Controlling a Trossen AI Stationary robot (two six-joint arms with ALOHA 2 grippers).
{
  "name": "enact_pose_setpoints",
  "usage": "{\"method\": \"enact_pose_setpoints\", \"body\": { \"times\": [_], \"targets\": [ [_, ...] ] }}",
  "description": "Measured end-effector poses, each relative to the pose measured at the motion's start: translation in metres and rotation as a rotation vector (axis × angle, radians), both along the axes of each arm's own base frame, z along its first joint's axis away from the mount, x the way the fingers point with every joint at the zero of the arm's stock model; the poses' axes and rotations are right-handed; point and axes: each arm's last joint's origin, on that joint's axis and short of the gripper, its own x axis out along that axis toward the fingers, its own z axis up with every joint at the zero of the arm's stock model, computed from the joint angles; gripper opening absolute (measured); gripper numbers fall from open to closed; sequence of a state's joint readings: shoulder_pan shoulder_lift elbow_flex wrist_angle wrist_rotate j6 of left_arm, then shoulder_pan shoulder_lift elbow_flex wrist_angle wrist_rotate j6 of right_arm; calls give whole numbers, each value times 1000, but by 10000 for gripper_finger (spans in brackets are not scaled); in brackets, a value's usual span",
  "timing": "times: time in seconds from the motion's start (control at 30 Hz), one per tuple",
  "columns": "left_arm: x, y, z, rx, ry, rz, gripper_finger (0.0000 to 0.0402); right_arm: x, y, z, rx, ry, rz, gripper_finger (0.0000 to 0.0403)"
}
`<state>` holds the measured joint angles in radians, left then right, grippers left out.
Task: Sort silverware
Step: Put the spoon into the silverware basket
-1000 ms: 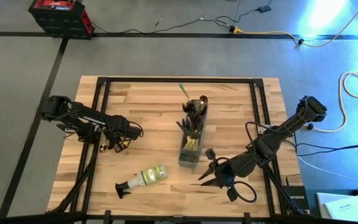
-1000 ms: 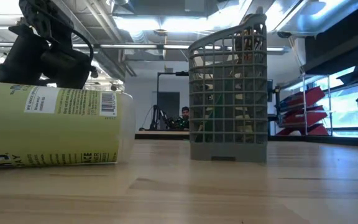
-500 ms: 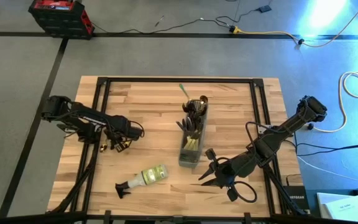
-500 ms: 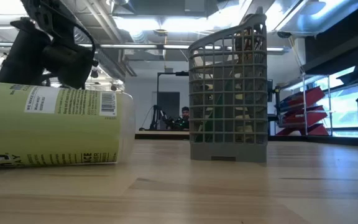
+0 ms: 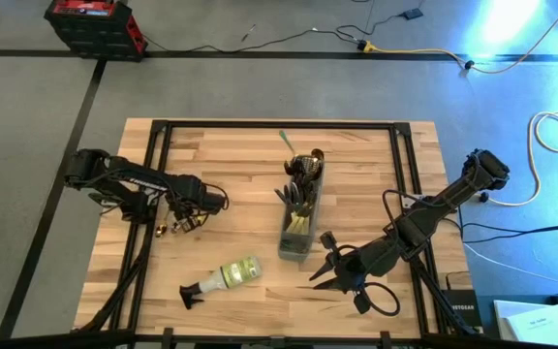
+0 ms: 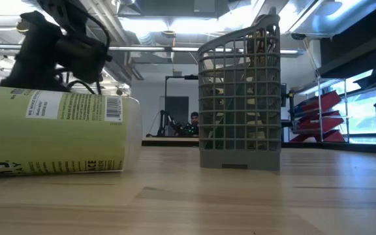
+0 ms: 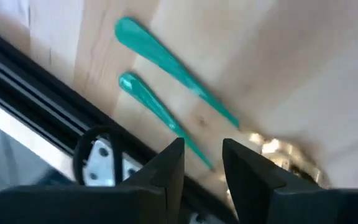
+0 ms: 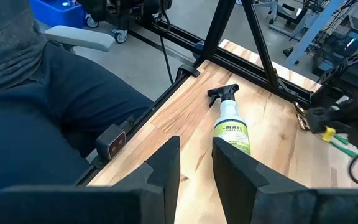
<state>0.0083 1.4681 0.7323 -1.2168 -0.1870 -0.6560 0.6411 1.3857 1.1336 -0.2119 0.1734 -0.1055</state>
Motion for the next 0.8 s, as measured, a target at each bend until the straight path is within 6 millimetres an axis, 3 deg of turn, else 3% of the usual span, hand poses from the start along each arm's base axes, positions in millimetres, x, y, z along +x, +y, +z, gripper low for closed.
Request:
{"method": "enact_pose_setpoints", "body": {
  "times": [0.27,0.8],
  "targets": [
    [9,-4,-4,129,-156,172,95,-1,-1,-2,8,28,-12,76],
    [4,-30,1,490,-373,450,95,-1,-1,-3,19,46,-22,76]
  ]
}}
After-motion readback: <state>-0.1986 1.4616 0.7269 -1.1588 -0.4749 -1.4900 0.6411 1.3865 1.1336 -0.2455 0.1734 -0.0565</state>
